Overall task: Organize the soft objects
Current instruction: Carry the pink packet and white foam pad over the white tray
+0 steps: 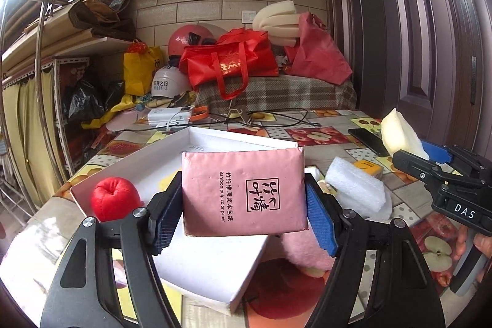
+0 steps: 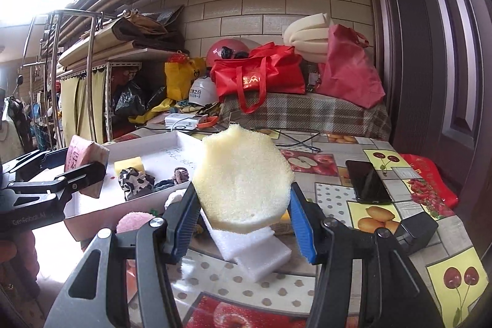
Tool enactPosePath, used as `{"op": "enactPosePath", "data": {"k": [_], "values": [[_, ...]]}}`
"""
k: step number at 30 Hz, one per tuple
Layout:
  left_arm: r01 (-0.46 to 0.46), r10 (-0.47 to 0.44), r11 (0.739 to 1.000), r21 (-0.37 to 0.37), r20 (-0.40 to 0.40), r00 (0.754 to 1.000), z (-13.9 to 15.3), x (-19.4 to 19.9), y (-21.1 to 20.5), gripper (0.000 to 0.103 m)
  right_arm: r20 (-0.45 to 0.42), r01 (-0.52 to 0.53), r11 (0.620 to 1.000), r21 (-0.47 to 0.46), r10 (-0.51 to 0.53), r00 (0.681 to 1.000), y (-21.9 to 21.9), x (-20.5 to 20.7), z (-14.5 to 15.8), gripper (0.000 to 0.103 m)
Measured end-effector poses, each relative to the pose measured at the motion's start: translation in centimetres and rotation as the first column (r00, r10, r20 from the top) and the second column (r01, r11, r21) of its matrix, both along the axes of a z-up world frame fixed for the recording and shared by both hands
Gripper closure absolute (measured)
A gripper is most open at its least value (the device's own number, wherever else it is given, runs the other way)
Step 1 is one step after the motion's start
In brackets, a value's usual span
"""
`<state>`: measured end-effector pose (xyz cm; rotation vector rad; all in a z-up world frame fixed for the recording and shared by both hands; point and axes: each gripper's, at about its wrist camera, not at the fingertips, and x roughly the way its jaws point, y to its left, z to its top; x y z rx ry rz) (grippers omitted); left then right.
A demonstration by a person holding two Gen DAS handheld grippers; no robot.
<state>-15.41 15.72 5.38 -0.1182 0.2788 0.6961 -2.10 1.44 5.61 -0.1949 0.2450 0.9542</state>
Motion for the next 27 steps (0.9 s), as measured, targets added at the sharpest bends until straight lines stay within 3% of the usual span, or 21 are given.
{"op": "enactPosePath", "data": {"k": [8,18,27], "values": [[-0.139,0.138,0.990,-0.011,-0.013,0.990,-0.6,-2.7,5.5,0.029,-0.012,-0.092,0.996,-0.013,0.092,0.996,3.8,-2.1,-0.3,0.047],[-0.187,0.187,0.982,-0.011,-0.018,0.982,-0.8,-2.7,8.8,0.029,-0.040,-0.162,0.986,-0.030,0.160,0.986,9.8,-4.2,-0.5,0.047],[-0.227,0.226,0.971,-0.078,-0.018,0.974,-1.0,-2.0,11.8,0.029,-0.098,-0.150,0.987,-0.049,0.145,0.985,14.6,-4.0,-0.8,0.047]]}}
